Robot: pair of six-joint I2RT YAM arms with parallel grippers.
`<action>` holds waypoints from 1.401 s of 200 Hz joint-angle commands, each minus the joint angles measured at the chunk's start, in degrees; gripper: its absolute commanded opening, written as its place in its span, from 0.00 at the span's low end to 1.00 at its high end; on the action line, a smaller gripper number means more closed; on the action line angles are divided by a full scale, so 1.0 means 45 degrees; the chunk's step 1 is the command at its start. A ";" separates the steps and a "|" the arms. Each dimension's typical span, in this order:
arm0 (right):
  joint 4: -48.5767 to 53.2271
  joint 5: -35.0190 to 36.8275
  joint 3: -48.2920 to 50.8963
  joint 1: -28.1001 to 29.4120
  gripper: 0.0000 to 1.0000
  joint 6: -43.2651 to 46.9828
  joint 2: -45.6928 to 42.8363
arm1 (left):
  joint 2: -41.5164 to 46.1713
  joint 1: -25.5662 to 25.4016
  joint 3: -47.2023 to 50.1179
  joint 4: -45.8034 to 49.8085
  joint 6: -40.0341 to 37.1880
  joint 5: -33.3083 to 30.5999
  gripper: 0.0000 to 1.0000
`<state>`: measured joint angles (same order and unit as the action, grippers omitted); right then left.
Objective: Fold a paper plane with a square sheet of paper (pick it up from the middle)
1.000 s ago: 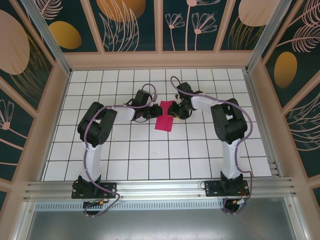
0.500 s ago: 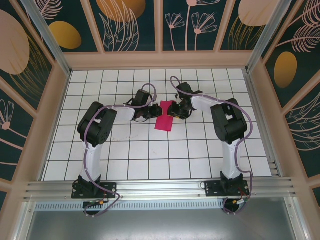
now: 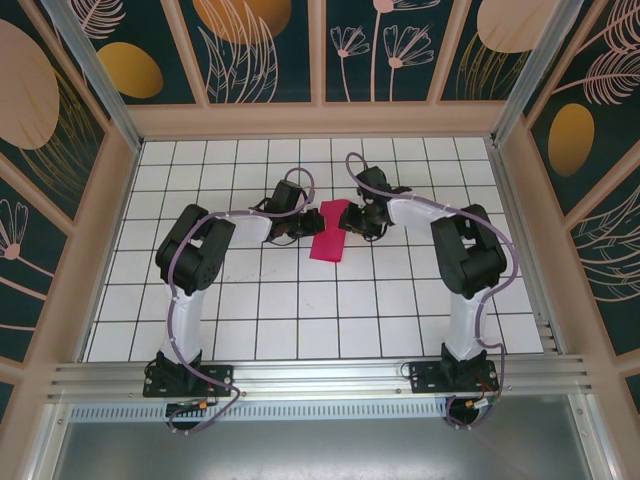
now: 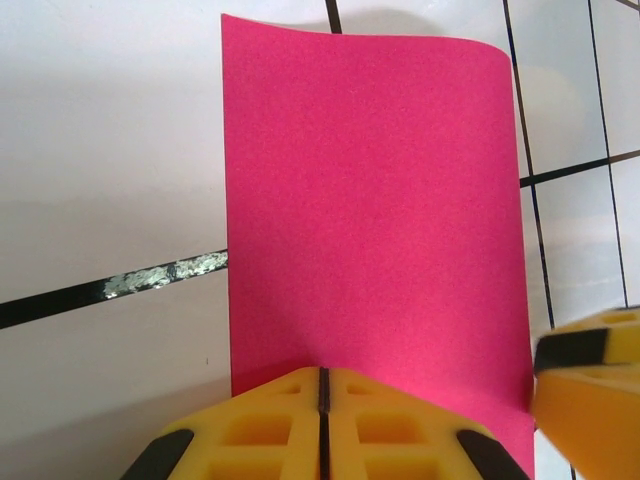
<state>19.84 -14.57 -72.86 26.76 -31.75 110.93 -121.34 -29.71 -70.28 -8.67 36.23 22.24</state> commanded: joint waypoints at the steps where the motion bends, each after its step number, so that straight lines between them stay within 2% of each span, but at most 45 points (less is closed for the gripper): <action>1: -0.1202 -0.0014 0.0537 0.0223 0.32 -0.0656 -0.0896 | -0.0790 0.0041 0.0711 0.1870 -0.0116 -0.1345 0.11; 24: -0.2092 -0.0580 0.0854 0.0370 0.21 -0.0928 -0.1027 | -0.0846 0.0050 0.0755 0.1863 -0.0062 -0.1427 0.10; 54: -0.2682 -0.0959 0.0929 0.0493 0.13 -0.1162 -0.0774 | -0.0904 0.0041 0.0813 0.1757 0.0011 -0.1465 0.09; 142: -0.2322 -0.1352 0.0073 0.0523 0.10 -0.0726 0.0879 | -0.1042 0.0022 0.0831 0.1904 0.0192 -0.1577 0.07; 248: -0.1366 -0.0965 0.1545 -0.0277 0.10 0.0350 0.0548 | -0.1180 0.0019 0.0984 0.2297 0.0470 -0.2283 0.07; 280: -0.1422 -0.0729 0.2332 -0.0774 0.10 0.0414 -0.0156 | -0.1157 0.0018 0.1048 0.2258 0.0474 -0.2288 0.06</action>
<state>7.88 -20.69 -66.32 25.96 -31.42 112.88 -121.14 -30.15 -69.54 -9.39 38.17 20.27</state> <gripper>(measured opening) 0.104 0.069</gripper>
